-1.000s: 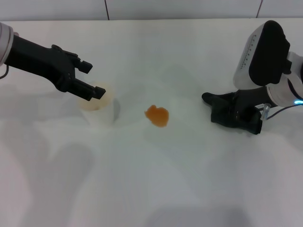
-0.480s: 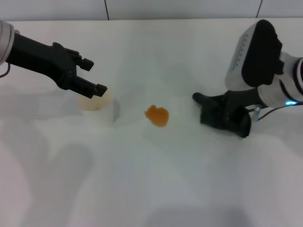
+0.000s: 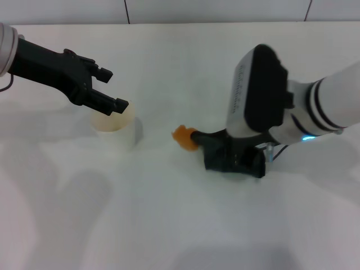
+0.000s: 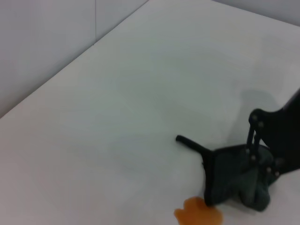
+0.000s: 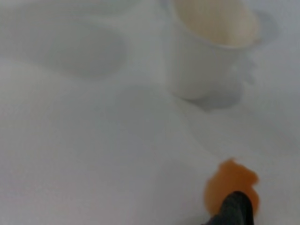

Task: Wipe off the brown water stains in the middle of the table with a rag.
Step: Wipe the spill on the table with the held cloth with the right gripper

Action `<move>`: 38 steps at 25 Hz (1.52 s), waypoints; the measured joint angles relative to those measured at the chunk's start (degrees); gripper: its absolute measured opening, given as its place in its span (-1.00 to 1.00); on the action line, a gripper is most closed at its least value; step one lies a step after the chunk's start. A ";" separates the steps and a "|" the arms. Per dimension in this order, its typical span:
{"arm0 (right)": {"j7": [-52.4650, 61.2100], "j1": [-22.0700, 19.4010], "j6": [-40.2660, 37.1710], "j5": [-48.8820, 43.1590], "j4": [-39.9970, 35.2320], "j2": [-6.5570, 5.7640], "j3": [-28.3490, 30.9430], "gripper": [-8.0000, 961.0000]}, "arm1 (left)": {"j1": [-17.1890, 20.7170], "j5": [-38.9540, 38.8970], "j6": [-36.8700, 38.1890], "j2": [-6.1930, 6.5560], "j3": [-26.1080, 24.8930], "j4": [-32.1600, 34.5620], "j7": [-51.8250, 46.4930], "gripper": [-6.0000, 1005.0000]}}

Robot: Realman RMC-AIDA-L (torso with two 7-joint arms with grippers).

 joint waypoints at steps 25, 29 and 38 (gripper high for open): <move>4.18 8.33 20.21 -4.85 10.28 0.27 -13.52 -0.82 | 0.05 -1.47 0.33 0.00 0.00 0.18 -0.68 0.78; 7.76 8.68 21.63 -8.36 11.47 0.27 -13.23 -0.82 | 0.04 -1.47 0.33 0.00 0.00 0.19 -0.70 0.78; 8.66 8.77 16.69 -10.14 7.28 0.16 -16.89 -0.82 | 0.11 -1.52 0.08 0.00 0.00 0.19 -0.77 0.78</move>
